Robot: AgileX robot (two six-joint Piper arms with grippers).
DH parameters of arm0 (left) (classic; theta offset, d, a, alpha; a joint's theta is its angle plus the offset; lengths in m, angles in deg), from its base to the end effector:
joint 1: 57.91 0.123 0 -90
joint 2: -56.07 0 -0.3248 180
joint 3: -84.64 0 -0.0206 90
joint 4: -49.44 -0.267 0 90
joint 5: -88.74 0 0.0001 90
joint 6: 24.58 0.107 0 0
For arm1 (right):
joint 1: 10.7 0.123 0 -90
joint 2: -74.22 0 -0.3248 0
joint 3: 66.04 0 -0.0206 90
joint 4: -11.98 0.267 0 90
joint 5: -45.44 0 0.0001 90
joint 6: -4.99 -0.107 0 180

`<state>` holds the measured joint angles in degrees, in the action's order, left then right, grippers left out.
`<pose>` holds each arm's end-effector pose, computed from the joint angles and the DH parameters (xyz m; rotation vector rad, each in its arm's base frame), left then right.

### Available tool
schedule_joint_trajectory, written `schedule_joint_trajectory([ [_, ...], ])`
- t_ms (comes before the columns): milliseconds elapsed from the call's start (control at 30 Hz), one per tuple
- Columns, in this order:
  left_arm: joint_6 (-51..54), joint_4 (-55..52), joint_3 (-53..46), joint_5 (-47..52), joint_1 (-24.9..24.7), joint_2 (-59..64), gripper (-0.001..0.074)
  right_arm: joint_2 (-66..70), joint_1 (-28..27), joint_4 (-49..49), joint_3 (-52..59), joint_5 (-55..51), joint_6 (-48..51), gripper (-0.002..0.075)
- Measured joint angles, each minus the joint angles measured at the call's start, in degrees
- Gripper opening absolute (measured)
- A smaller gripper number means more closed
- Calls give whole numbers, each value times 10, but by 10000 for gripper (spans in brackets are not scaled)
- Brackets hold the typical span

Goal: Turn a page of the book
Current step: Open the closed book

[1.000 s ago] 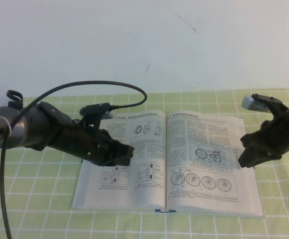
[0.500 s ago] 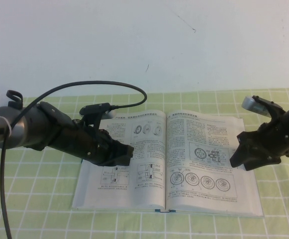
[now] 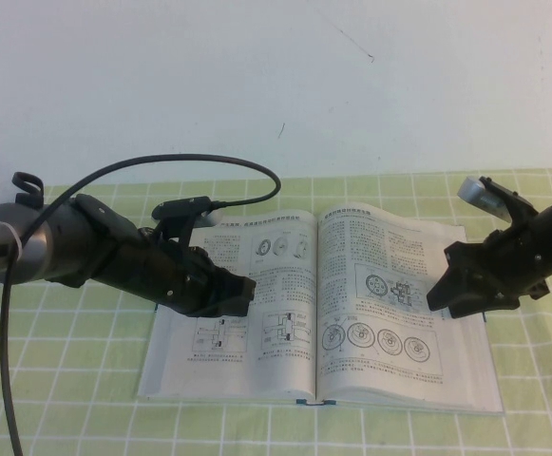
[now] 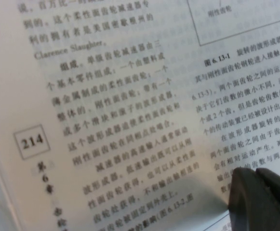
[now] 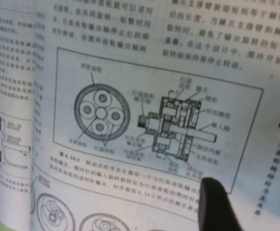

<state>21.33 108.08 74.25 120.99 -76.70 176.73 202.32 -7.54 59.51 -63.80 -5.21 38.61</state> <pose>0.3906 -0.1845 0.1608 0.4128 2.5964 -0.7839 0.4287 0.0848 0.1350 -0.1312 2.8519 0.9025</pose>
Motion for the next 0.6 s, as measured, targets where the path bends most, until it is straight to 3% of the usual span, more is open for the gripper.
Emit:
schedule_joint_trajectory([
  [600, 0, 0, 0, 0, 0, 0, -4, 1, 0, 3, 0, 0, 1, 309],
])
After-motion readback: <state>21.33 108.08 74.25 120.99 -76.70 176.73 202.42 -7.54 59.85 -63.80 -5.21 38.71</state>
